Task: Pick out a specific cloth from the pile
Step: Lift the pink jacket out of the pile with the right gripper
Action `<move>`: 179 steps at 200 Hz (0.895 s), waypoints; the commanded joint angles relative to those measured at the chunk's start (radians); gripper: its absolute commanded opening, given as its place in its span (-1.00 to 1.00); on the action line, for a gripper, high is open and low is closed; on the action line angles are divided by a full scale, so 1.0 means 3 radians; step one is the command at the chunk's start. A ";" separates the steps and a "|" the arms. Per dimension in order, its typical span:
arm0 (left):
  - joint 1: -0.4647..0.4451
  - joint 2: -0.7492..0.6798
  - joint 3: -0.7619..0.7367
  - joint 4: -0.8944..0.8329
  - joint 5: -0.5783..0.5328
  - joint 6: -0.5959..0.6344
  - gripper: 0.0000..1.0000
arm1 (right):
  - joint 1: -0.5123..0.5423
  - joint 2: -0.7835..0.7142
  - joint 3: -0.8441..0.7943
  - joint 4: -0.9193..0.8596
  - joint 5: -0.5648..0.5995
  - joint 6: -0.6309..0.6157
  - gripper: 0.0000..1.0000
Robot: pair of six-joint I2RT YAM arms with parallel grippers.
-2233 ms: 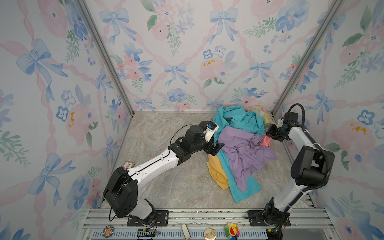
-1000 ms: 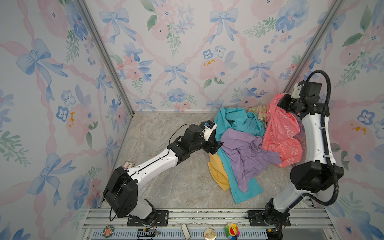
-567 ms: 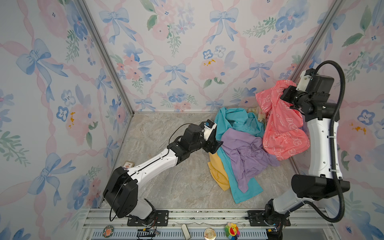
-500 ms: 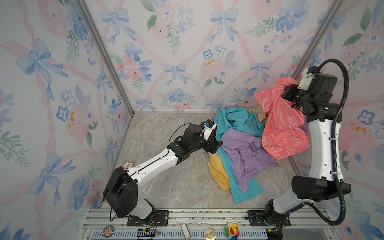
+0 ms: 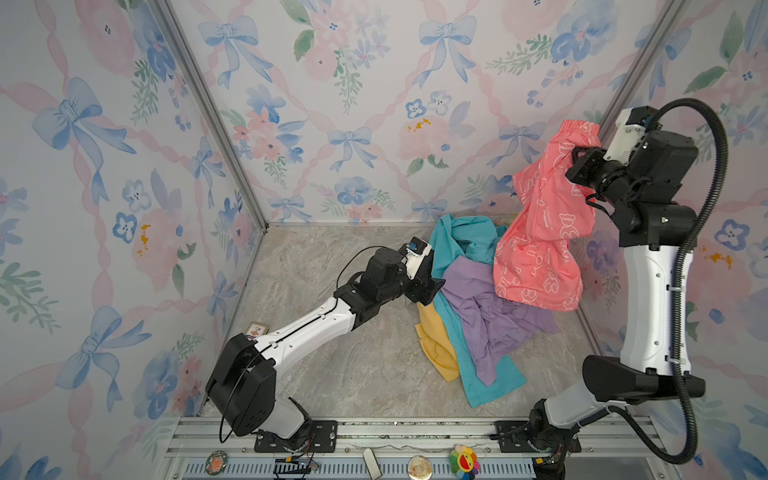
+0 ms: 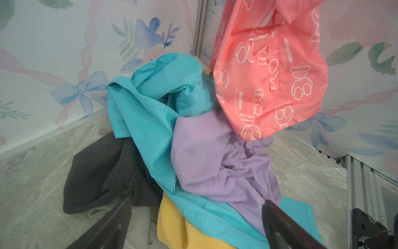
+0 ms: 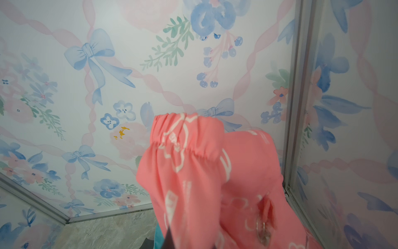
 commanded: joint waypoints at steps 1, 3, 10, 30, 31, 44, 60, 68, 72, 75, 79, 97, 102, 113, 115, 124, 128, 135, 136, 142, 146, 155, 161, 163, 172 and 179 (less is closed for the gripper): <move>0.0072 -0.0114 -0.0069 0.0136 -0.0064 -0.0103 0.92 | 0.0116 -0.0191 0.0221 0.0345 -0.0069 -0.0077 -1.00; 0.0077 -0.0119 -0.0077 0.0145 -0.0064 -0.0109 0.93 | 0.0129 -0.0191 0.0226 0.0341 -0.0066 -0.0080 -1.00; 0.0101 -0.0135 -0.0090 0.0175 -0.0054 -0.0124 0.93 | 0.0178 -0.0221 0.0222 0.0356 -0.0054 -0.0090 -1.00; 0.0182 -0.0183 -0.0149 0.0288 -0.0047 -0.0176 0.93 | 0.0325 -0.0278 0.0199 0.0397 -0.0011 -0.0152 -1.00; 0.0189 -0.0188 -0.0153 0.0295 -0.0045 -0.0178 0.93 | 0.0332 -0.0280 0.0197 0.0399 -0.0010 -0.0151 -1.00; 0.0262 -0.0216 -0.0176 0.0361 -0.0028 -0.0224 0.92 | 0.0459 -0.0302 0.0189 0.0419 -0.0013 -0.0178 -1.00; 0.0354 -0.0279 -0.0220 0.0450 -0.0021 -0.0271 0.93 | 0.0642 -0.0302 0.0248 0.0393 0.0056 -0.0266 -1.00; 0.0403 -0.0313 -0.0249 0.0498 -0.0023 -0.0289 0.93 | 0.0734 -0.0302 0.0281 0.0385 0.0089 -0.0308 -1.00; 0.0425 -0.0329 -0.0267 0.0522 -0.0017 -0.0292 0.93 | 0.0776 -0.0301 0.0291 0.0383 0.0099 -0.0325 -1.00; 0.0437 -0.0343 -0.0274 0.0538 -0.0018 -0.0299 0.93 | 0.0812 -0.0302 0.0304 0.0389 0.0111 -0.0335 -1.00; 0.0456 -0.0361 -0.0286 0.0555 -0.0022 -0.0302 0.93 | 0.0855 -0.0305 0.0319 0.0390 0.0126 -0.0350 -1.00; 0.0537 -0.0435 -0.0324 0.0618 -0.0017 -0.0314 0.93 | 0.1052 -0.0296 0.0407 0.0396 0.0172 -0.0403 -1.00; 0.0564 -0.0457 -0.0337 0.0637 -0.0022 -0.0315 0.93 | 0.1116 -0.0288 0.0438 0.0394 0.0187 -0.0425 -1.00; 0.0624 -0.0505 -0.0372 0.0696 -0.0015 -0.0340 0.94 | 0.1249 -0.0267 0.0508 0.0395 0.0218 -0.0473 -1.00; 0.0637 -0.0516 -0.0382 0.0708 -0.0013 -0.0342 0.94 | 0.1270 -0.0260 0.0521 0.0395 0.0227 -0.0481 -1.00; 0.0695 -0.0560 -0.0415 0.0759 -0.0007 -0.0365 0.94 | 0.1374 -0.0239 0.0575 0.0403 0.0260 -0.0518 -1.00; 0.0727 -0.0581 -0.0427 0.0785 -0.0004 -0.0380 0.94 | 0.1427 -0.0229 0.0594 0.0410 0.0278 -0.0538 -1.00; 0.0784 -0.0613 -0.0451 0.0821 0.0010 -0.0406 0.94 | 0.1516 -0.0209 0.0630 0.0430 0.0315 -0.0575 -1.00; 0.0792 -0.0617 -0.0454 0.0825 0.0012 -0.0413 0.94 | 0.1529 -0.0207 0.0635 0.0434 0.0324 -0.0582 -1.00; 0.0844 -0.0642 -0.0460 0.0845 0.0019 -0.0432 0.94 | 0.1606 -0.0188 0.0657 0.0453 0.0358 -0.0603 -1.00; 0.0881 -0.0657 -0.0464 0.0861 0.0022 -0.0454 0.94 | 0.1648 -0.0174 0.0662 0.0471 0.0374 -0.0614 -1.00; 0.0957 -0.0682 -0.0468 0.0887 0.0049 -0.0487 0.94 | 0.1750 -0.0139 0.0683 0.0510 0.0396 -0.0645 -1.00; 0.1014 -0.0691 -0.0469 0.0892 0.0070 -0.0499 0.94 | 0.1817 -0.0112 0.0700 0.0530 0.0427 -0.0673 -1.00; 0.1034 -0.0696 -0.0471 0.0894 0.0076 -0.0501 0.94 | 0.1842 -0.0099 0.0707 0.0540 0.0439 -0.0678 -1.00; 0.1107 -0.0714 -0.0468 0.0905 0.0079 -0.0516 0.94 | 0.1936 -0.0047 0.0732 0.0568 0.0470 -0.0718 -1.00; 0.1158 -0.0728 -0.0475 0.0906 0.0074 -0.0522 0.93 | 0.2008 0.0007 0.0773 0.0575 0.0502 -0.0749 -1.00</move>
